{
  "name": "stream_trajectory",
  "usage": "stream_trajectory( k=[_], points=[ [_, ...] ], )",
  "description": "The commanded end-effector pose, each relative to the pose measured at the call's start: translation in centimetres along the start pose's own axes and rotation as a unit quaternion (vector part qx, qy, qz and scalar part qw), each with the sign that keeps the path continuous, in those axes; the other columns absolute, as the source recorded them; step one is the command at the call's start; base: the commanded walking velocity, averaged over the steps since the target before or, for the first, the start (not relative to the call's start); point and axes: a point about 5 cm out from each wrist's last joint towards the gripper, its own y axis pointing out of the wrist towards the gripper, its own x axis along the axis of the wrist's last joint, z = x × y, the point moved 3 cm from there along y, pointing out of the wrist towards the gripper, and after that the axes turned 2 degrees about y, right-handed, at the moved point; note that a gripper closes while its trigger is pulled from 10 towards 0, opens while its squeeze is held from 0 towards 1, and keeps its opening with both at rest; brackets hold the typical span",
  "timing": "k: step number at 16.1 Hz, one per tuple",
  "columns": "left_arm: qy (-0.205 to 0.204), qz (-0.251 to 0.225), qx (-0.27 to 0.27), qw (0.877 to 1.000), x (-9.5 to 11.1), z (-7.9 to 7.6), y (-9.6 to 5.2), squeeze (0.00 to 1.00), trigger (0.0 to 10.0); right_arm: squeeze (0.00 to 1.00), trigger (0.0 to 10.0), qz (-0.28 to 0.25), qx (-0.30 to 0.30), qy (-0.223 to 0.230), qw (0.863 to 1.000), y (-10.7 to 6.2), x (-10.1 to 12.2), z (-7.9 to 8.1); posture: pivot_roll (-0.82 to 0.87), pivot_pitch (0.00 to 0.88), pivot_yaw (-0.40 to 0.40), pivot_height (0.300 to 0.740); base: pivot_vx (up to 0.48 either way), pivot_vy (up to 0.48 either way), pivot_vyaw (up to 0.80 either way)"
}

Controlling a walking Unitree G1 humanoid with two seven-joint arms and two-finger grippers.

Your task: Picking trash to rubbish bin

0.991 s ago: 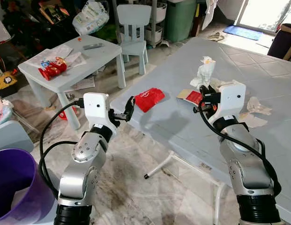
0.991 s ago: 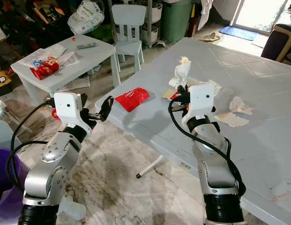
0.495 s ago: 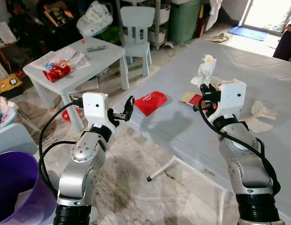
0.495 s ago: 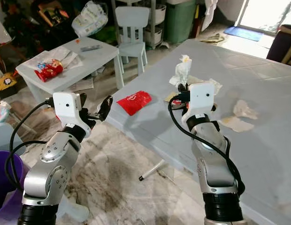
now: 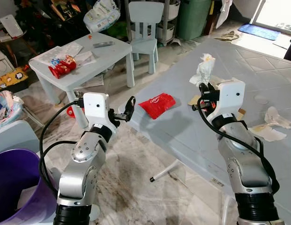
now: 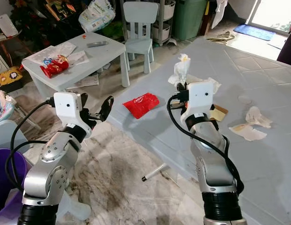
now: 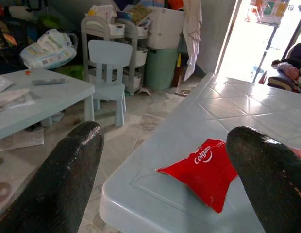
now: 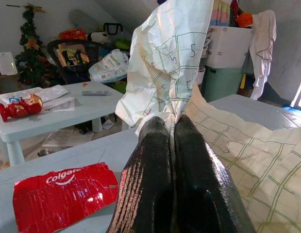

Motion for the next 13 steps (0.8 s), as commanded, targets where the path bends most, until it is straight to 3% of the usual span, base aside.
stream_trajectory(
  k=[1,5,13],
  points=[
    [0.002,0.008,-0.003,1.000,-0.28,-0.13,0.01,0.00,10.0,0.00,0.0,-0.005,-0.002,0.000,1.000,0.13,0.44,0.00,0.09,0.054,0.001,0.740,0.285,0.000,0.00],
    [0.003,0.012,-0.004,1.000,-0.48,-0.14,-0.05,0.00,10.0,0.00,0.0,-0.002,-0.002,0.003,1.000,0.15,0.35,-0.01,0.08,0.056,0.001,0.740,0.295,0.000,-0.74],
    [0.002,0.019,-0.002,1.000,-0.78,-0.30,0.03,0.00,10.0,0.00,0.0,-0.001,0.001,0.001,1.000,0.14,0.29,0.00,0.08,0.053,-0.005,0.740,0.265,0.000,0.00]
  ],
)
